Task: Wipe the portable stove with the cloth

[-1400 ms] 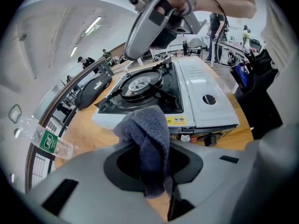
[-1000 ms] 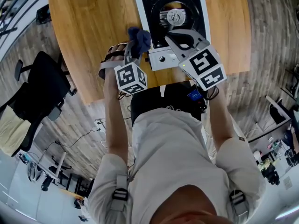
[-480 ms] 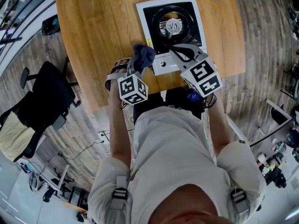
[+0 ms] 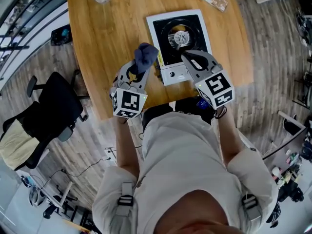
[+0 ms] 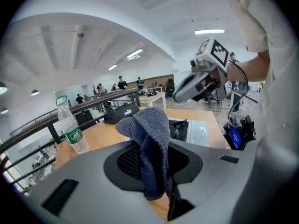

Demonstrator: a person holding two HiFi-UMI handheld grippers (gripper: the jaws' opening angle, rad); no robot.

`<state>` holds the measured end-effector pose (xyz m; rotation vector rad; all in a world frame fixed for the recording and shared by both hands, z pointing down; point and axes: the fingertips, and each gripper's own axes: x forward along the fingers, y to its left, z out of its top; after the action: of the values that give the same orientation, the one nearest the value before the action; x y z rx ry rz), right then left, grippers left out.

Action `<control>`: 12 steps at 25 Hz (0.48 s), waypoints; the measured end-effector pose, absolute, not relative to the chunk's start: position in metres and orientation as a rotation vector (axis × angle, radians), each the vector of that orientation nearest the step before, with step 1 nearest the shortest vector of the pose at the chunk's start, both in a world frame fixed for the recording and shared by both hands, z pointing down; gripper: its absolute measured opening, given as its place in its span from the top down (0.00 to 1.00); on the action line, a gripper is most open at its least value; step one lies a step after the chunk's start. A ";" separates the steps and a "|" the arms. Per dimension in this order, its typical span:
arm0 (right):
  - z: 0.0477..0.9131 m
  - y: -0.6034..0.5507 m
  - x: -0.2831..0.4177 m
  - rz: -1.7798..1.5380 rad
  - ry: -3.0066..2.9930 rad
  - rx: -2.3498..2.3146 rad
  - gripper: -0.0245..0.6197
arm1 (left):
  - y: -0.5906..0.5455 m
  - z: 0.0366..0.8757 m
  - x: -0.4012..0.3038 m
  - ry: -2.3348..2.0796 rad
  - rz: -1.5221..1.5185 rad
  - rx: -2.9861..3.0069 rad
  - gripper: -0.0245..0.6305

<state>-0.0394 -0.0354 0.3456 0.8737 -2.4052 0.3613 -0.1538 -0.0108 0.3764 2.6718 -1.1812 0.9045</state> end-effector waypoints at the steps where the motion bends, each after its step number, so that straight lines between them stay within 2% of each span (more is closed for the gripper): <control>1: 0.339 -0.036 -0.039 0.339 -2.420 0.884 0.91 | -0.014 0.365 -0.155 -1.214 0.846 2.675 0.79; 7: 0.299 -0.040 -0.038 0.223 -2.503 0.958 0.91 | -0.029 0.302 -0.162 -1.351 0.488 2.670 0.79; 12: 0.274 -0.038 -0.032 0.167 -2.539 1.012 0.92 | -0.027 0.269 -0.167 -1.422 0.403 2.646 0.79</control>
<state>-0.0315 -0.0376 0.2739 1.0115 -2.5390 0.1670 -0.1670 -0.0273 0.2692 2.6458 -1.4220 0.4027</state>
